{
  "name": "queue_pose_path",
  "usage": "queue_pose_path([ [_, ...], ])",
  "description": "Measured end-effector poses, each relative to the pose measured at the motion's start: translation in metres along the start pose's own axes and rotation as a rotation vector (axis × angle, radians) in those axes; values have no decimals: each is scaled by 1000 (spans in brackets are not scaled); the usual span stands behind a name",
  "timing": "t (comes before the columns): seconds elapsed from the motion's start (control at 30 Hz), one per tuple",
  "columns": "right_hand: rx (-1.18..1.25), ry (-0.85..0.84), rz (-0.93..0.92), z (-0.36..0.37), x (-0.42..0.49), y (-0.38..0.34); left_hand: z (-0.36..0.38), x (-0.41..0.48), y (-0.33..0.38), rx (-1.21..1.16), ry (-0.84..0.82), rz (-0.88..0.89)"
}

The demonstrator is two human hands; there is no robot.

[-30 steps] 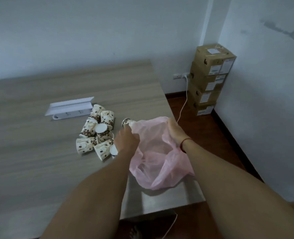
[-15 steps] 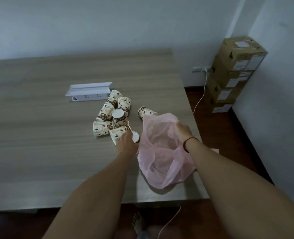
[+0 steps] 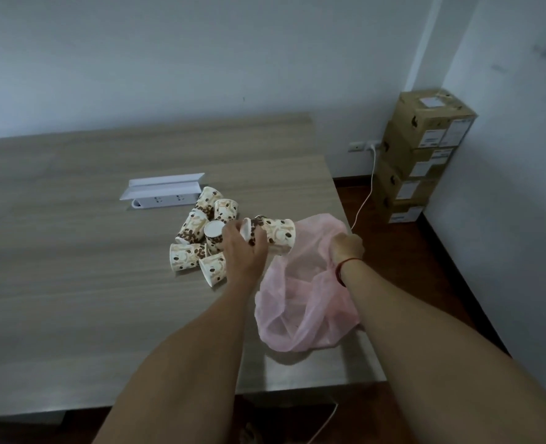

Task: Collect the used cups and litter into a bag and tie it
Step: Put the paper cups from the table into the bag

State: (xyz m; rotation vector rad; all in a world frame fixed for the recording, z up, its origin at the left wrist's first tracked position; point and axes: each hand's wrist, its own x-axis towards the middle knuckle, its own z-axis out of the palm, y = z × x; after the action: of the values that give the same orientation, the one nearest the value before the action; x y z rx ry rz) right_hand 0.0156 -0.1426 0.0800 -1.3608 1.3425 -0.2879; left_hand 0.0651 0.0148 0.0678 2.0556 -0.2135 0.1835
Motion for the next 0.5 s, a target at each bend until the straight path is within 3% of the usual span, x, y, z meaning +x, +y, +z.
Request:
queue_pose_path([
  [0.13, 20, 43, 88, -8, 2, -9, 17, -1, 8, -25, -115, 140],
  [0.33, 70, 123, 63, -14, 12, -30, 62, 12, 6, 14, -353, 14],
  [0.5, 90, 112, 102, -9, 24, -36, 88, 29, 7, 46, -724, -86],
])
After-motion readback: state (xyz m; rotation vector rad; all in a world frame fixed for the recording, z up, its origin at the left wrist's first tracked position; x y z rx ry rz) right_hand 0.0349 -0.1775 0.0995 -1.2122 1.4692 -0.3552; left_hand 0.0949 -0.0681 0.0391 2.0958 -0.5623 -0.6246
